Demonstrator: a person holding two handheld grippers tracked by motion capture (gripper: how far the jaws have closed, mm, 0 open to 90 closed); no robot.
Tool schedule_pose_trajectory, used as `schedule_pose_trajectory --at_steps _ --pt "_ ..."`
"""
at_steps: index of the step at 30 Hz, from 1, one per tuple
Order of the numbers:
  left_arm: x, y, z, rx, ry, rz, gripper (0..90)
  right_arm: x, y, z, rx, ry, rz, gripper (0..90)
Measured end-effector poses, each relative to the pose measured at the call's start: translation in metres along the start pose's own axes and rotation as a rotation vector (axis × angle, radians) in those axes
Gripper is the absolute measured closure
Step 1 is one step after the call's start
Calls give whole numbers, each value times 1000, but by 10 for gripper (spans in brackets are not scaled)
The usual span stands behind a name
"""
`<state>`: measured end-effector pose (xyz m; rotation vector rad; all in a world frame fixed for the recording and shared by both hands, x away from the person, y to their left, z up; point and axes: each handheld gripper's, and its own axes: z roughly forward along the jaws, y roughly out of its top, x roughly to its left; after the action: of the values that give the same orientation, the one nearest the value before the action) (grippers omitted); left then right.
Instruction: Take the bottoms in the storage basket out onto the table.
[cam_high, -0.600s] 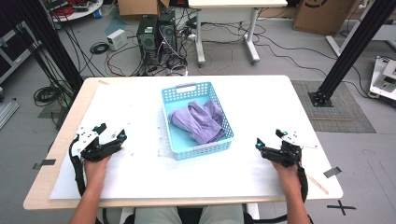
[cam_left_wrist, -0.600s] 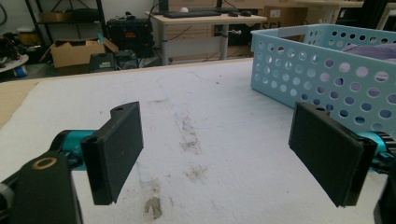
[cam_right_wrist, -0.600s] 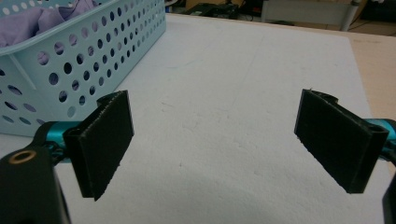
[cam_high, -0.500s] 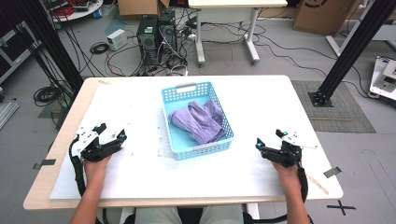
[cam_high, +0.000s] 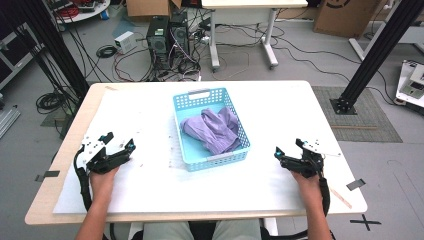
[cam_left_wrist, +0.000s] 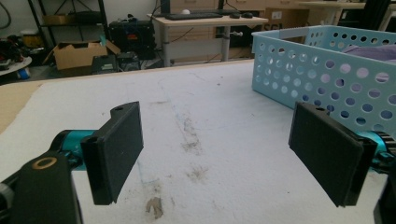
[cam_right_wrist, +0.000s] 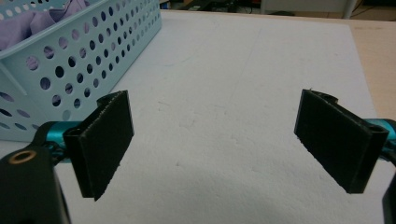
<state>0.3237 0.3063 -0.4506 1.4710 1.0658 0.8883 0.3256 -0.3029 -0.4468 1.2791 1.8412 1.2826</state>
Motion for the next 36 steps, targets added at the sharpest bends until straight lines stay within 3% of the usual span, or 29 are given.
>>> schedule_pose_trajectory --at_steps 2,4,8,13,17,20,26,29,36 --pt "-1 0 0 0 -2 6 178 0 0 -1 -9 4 9 118" --pt "-1 0 0 5 -2 8 177 0 0 -2 -3 43 57 117" --pt "0 0 0 3 -4 4 178 5 6 -3 3 68 47 117" --pt "-1 0 0 6 -7 13 177 21 22 -2 -6 160 41 117" --pt "-1 0 0 7 -4 11 177 45 42 3 -1 259 6 117" --pt "-1 0 0 7 -6 15 177 63 58 15 18 328 9 117" --pt "0 0 0 5 -13 4 178 94 97 48 77 389 -46 118" --pt "0 0 0 8 -14 9 177 110 114 67 109 400 -97 118" --pt "1 0 0 3 -21 4 177 139 139 109 207 400 -143 118"
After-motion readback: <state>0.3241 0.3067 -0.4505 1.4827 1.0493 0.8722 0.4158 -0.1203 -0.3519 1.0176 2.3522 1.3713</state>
